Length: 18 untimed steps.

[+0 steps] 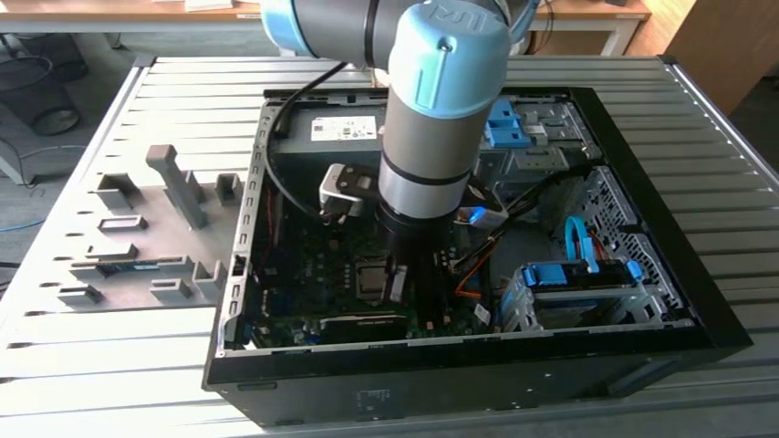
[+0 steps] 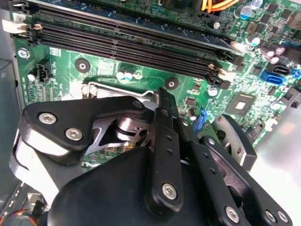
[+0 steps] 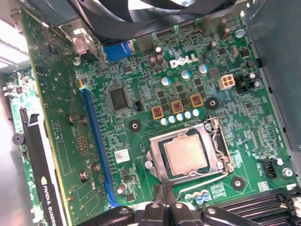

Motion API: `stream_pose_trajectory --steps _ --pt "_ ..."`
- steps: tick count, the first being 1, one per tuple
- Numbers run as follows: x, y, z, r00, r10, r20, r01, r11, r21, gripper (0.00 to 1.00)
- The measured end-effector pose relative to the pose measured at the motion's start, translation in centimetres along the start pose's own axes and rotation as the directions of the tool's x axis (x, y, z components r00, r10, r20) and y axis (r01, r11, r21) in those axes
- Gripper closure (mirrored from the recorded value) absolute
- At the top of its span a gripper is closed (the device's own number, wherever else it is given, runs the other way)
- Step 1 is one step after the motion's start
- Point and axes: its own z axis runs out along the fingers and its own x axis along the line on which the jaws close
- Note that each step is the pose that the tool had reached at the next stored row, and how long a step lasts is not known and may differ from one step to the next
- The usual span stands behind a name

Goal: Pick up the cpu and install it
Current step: 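Install the first cpu locking lever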

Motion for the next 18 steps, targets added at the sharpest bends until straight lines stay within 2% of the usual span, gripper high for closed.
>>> stream_pose_trajectory --steps 3,8,18 --pt "-0.03 -0.11 0.14 1.0 0.0 0.0 0.0 1.0 0.0 0.9" --pt "-0.09 -0.2 0.5 1.0 -0.001 0.0064 0.001 1.0 -0.0019 0.9" --pt "-0.17 -0.41 0.74 1.0 -0.001 0.007 0.001 1.0 -0.0021 0.9"
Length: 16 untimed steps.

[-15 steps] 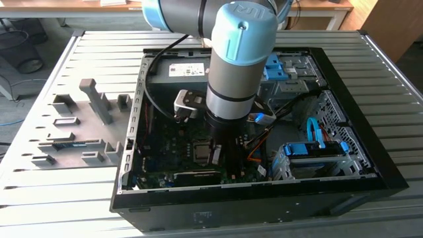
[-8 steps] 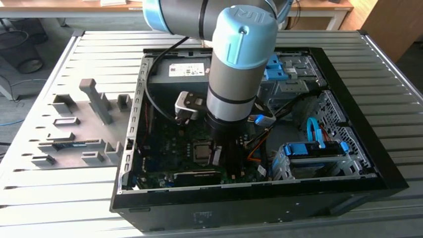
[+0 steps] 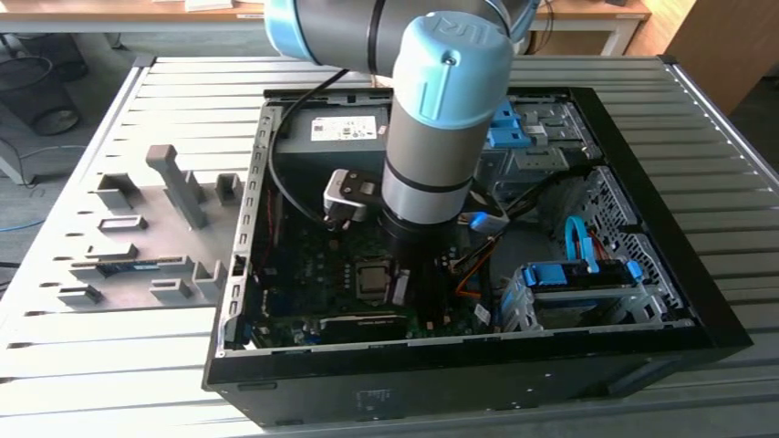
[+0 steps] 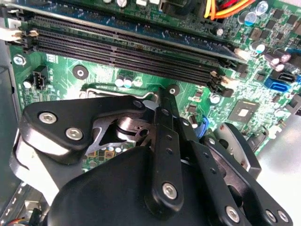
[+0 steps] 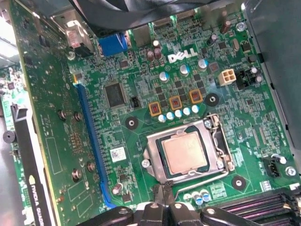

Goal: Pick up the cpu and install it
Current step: 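Install the first cpu locking lever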

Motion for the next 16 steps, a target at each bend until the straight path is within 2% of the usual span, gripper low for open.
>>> stream_pose_trajectory --steps 6,8,11,13,14,16 --pt "-0.12 -0.38 0.12 1.0 0.0 0.0017 0.0 1.0 -0.0007 0.9" --pt "-0.12 -0.39 0.14 0.9999 -0.001 0.0113 0.001 1.0 -0.0035 0.9" --pt "-0.12 -0.38 0.16 0.9993 -0.003 0.0366 0.003 0.9999 -0.0111 0.9" --pt "-0.12 -0.38 0.16 0.9988 -0.004 0.0485 0.004 0.9999 -0.0146 0.9" --pt "-0.12 -0.37 0.17 0.9987 -0.004 0.0517 0.004 0.9999 -0.0157 0.9" --pt "-0.12 -0.38 0.16 0.9986 -0.004 0.0532 0.005 0.9999 -0.016 0.9"
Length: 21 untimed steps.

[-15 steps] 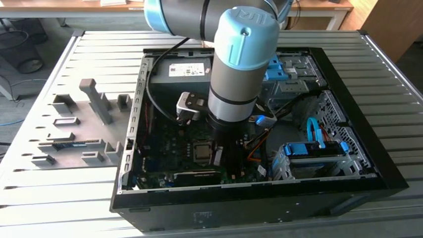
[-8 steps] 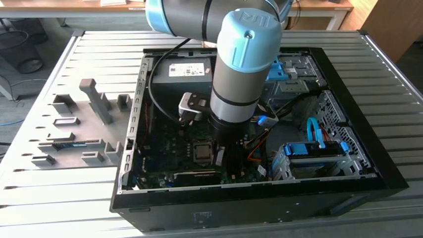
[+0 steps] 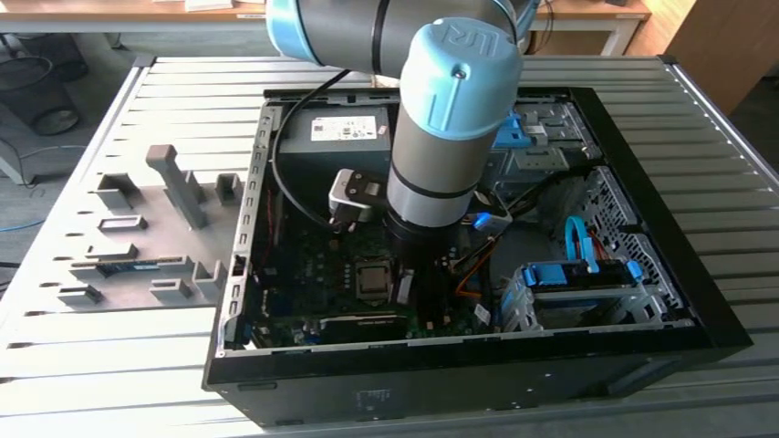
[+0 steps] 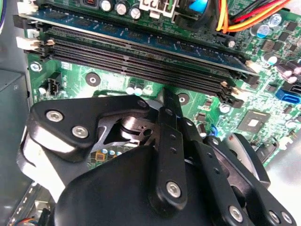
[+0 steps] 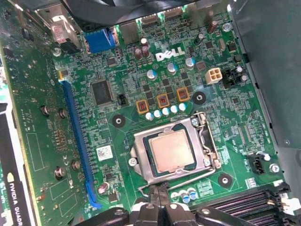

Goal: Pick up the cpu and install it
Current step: 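Install the first cpu locking lever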

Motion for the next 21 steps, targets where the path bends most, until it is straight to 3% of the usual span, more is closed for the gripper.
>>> stream_pose_trajectory --steps 7,10,16,21 --pt "0.05 0.02 -0.33 1.0 0.0 0.002 0.0 1.0 -0.0002 0.9" --pt "0.08 0.08 -1.13 1.0 0.0 0.002 0.0 1.0 -0.0002 0.9" --pt "0.16 0.34 -3.58 1.0 0.0 0.002 0.0 1.0 -0.0002 0.9" --pt "-0.11 1.32 -3.82 1.0 0.0 0.0034 0.0 1.0 0.0049 0.9"
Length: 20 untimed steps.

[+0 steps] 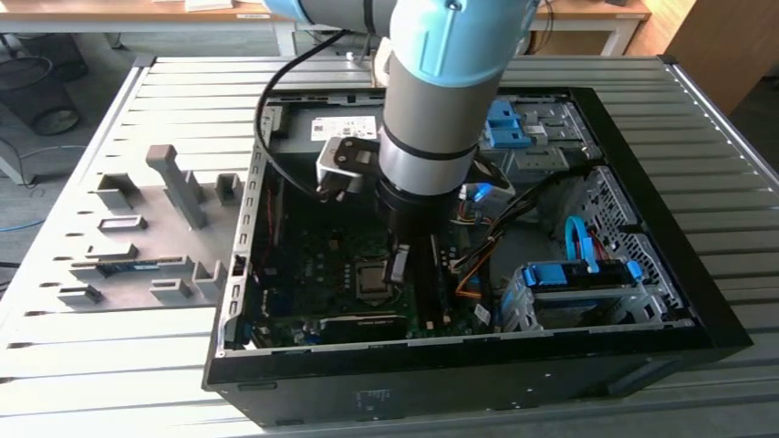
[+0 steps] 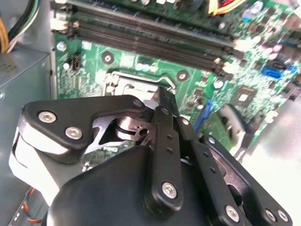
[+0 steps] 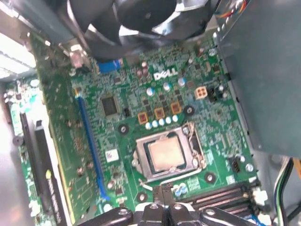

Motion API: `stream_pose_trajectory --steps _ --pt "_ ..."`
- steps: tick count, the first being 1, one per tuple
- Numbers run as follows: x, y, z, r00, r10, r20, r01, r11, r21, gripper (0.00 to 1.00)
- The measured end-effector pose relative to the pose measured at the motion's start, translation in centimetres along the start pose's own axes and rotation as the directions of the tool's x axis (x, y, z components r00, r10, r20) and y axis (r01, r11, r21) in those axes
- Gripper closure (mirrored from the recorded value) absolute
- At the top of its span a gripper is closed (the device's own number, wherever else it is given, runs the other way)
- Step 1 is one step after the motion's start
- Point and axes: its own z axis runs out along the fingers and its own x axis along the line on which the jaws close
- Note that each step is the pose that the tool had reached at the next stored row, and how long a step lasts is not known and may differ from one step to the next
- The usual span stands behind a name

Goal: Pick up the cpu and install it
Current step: 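Install the first cpu locking lever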

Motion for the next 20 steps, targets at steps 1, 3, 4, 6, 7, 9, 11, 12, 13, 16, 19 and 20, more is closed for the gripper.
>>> stream_pose_trajectory --steps 1,3,4,6,7,9,11,12,13,16,19,20 --pt "-0.1 0.28 0.02 1.0 0.0 0.0005 0.0 1.0 0.0015 0.9" --pt "-0.21 0.69 -0.02 1.0 0.0 0.0014 0.0 1.0 0.0049 0.9" --pt "-0.21 0.79 -0.16 1.0 0.0 0.0016 0.0 1.0 0.0064 0.9" --pt "-0.2 0.91 -0.63 1.0 0.0 0.0024 0.0 1.0 0.0078 0.9" --pt "-0.18 0.97 -0.88 1.0 0.0 0.0026 0.0 1.0 0.0085 0.9" --pt "-0.14 1.09 -1.42 1.0 0.0 0.0028 0.0 1.0 0.0095 0.9" --pt "-0.13 1.11 -1.69 1.0 0.0 0.0029 0.0 1.0 0.0097 0.9" --pt "-0.14 1.11 -1.7 1.0 0.0 0.0031 0.0 1.0 0.0097 0.9" --pt "-0.14 1.12 -1.7 1.0 0.0 0.0032 0.0 1.0 0.0098 0.9" --pt "-0.13 1.12 -1.71 1.0 0.0 0.003 0.0 1.0 0.0098 0.9" --pt "-0.13 1.12 -1.71 1.0 0.0 0.0027 0.0 1.0 0.0098 0.9" --pt "-0.13 1.12 -1.71 1.0 0.0 0.0027 0.0 1.0 0.0098 0.9"
